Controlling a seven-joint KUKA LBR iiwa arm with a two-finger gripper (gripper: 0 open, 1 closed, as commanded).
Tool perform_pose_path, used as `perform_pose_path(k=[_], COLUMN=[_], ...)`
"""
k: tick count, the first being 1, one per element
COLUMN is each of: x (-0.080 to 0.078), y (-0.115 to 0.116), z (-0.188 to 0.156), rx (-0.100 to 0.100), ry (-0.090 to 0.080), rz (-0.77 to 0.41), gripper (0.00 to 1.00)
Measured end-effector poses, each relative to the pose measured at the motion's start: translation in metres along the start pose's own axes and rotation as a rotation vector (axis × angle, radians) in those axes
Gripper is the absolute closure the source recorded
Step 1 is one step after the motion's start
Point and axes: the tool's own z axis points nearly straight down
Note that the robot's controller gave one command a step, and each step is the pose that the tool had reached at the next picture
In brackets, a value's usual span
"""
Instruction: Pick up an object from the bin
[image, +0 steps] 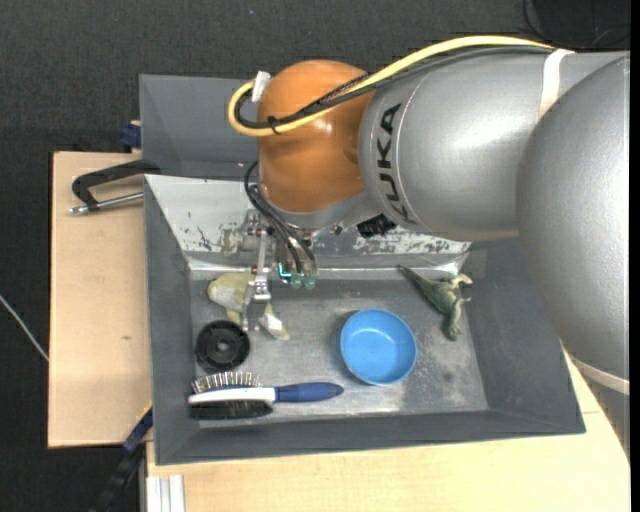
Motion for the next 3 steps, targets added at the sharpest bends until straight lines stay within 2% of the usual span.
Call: perform_pose_path(k=[1, 2, 3], x=[0.0235, 0.0238, 0.0266], y=[-0.0024, -0.0019, -0.0033], z=[0.1046, 0.1054, 0.1084], rx=[-0.008, -0.01, -0.005], ry=[-0.025, -0.025, -0.014], rz=[-0.052, -0.051, -0.052], gripper=[0.0, 1.0, 0.0])
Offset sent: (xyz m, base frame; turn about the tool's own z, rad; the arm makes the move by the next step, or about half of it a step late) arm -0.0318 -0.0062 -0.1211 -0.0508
